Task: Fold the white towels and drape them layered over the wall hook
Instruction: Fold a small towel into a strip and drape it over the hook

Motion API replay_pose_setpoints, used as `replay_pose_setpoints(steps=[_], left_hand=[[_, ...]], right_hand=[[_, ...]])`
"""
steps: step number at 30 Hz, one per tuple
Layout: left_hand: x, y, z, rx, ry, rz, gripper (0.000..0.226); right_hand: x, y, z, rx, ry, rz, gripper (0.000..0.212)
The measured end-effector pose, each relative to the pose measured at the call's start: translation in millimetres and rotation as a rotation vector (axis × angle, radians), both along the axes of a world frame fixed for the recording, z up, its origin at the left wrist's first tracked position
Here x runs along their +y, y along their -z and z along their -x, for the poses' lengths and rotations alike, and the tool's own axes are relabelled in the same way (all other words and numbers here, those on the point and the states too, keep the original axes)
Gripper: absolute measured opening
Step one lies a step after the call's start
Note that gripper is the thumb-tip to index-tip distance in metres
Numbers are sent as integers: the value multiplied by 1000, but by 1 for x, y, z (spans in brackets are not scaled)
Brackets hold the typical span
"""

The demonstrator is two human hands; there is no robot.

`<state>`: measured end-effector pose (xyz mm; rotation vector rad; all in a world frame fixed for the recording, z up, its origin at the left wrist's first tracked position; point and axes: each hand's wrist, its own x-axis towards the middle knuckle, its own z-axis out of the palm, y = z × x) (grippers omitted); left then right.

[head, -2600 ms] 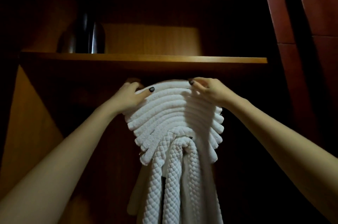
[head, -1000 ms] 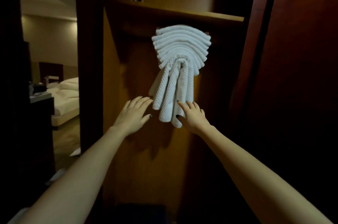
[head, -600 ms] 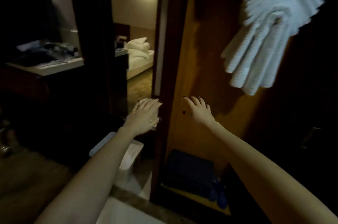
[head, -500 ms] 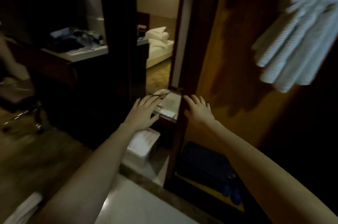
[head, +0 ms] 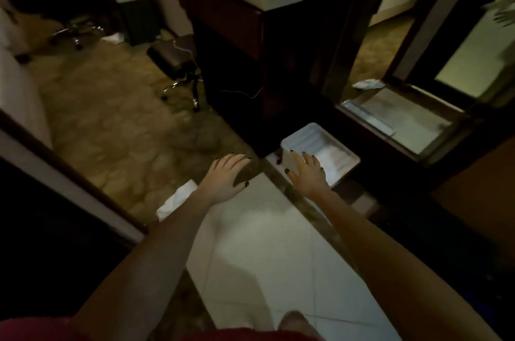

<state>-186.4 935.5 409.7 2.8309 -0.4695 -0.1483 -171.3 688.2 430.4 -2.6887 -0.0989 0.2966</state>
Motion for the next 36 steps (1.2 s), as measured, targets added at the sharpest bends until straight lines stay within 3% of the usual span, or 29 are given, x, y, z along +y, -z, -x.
replay_pose_setpoints(steps=[7, 16, 26, 31, 36], left_hand=[[79, 53, 1, 173, -216, 54, 65], [175, 112, -69, 249, -503, 97, 64], [272, 157, -157, 270, -1070, 403, 58], [308, 223, -183, 355, -1187, 461, 56], [347, 328, -218, 422, -1292, 529, 54]], right_hand=[[109, 55, -47, 131, -208, 32, 60], [224, 115, -137, 340, -429, 97, 58], [323, 164, -285, 422, -621, 176, 56], [379, 228, -342, 458, -667, 212, 56], [434, 338, -382, 446, -762, 250, 59]])
